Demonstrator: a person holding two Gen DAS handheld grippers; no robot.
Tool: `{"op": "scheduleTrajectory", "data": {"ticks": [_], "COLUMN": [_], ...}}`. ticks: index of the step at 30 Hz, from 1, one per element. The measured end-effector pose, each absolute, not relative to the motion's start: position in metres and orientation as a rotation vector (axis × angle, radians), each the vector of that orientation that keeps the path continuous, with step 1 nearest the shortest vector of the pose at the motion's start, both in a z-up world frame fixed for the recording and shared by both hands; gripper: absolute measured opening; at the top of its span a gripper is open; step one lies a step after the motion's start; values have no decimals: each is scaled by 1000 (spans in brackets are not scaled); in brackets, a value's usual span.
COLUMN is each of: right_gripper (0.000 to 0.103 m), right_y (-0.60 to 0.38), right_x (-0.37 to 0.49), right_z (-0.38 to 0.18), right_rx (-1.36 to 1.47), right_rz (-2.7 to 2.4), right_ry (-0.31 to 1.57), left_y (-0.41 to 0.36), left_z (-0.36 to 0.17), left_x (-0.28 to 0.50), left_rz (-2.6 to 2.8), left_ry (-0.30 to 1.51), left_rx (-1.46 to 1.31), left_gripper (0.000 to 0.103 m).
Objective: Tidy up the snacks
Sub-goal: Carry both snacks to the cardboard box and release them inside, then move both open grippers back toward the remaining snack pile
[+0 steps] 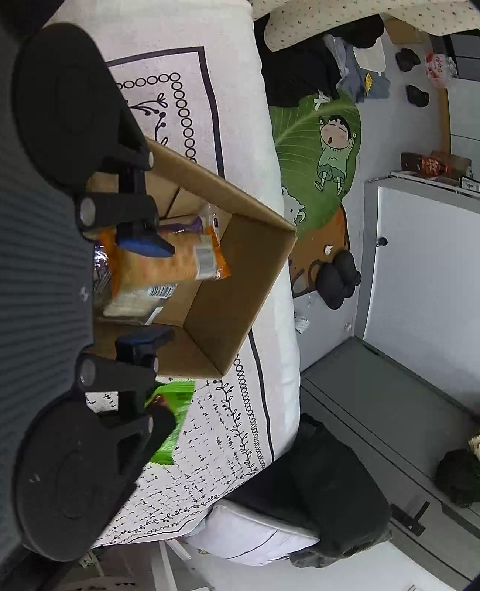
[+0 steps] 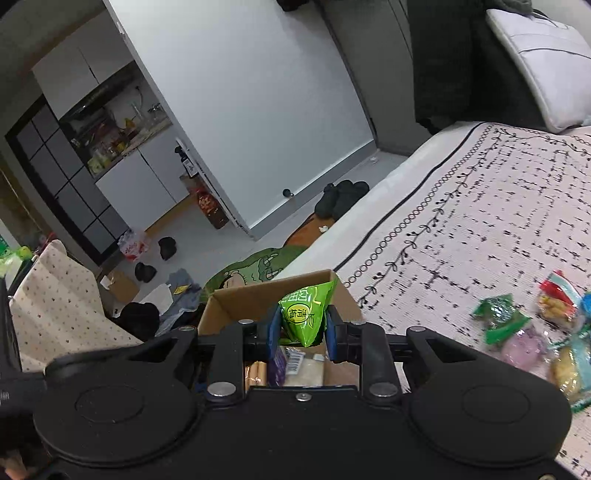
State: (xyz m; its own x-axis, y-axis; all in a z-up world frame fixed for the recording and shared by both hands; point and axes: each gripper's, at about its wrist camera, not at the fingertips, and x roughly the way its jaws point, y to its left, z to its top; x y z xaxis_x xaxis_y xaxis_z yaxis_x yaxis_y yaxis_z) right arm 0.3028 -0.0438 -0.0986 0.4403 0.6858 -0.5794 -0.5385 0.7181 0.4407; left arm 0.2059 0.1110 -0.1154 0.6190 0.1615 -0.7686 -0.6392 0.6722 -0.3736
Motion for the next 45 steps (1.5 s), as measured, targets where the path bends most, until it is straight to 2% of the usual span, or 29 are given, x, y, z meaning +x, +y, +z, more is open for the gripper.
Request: {"op": "scheduleTrajectory", "data": {"ticks": [3, 10, 14, 17, 19, 22, 31, 36, 42, 45], "right_gripper": [29, 33, 43, 46, 49, 56, 85, 95, 102, 102], "right_y": [-35, -32, -42, -53, -61, -75, -126, -154, -186, -202], "right_x": [308, 310, 308, 305, 304, 303, 301, 300, 296, 294], "right_z": [-99, -97, -97, -97, -97, -96, -92, -94, -98, -106], "right_rx": [209, 199, 171, 154, 144, 128, 85, 82, 81, 97], "right_rz": [781, 803, 787, 771, 755, 729, 652, 609, 529, 468], "right_ry": [828, 851, 848, 839, 836, 820, 773, 758, 723, 723], "left_y": [113, 120, 120, 118, 117, 114, 94, 76, 54, 43], "left_z": [-115, -117, -119, -121, -121, -122, -116, -111, -106, -105], "left_x": [204, 202, 204, 205, 206, 208, 214, 218, 224, 225], "left_rz": [532, 567, 559, 547, 536, 523, 473, 424, 355, 322], "left_ry": [769, 756, 765, 771, 775, 772, 762, 746, 733, 734], "left_rx": [-690, -714, -714, -713, -708, -714, -669, -603, -539, -516], "left_gripper": [47, 51, 52, 53, 58, 69, 80, 82, 82, 82]}}
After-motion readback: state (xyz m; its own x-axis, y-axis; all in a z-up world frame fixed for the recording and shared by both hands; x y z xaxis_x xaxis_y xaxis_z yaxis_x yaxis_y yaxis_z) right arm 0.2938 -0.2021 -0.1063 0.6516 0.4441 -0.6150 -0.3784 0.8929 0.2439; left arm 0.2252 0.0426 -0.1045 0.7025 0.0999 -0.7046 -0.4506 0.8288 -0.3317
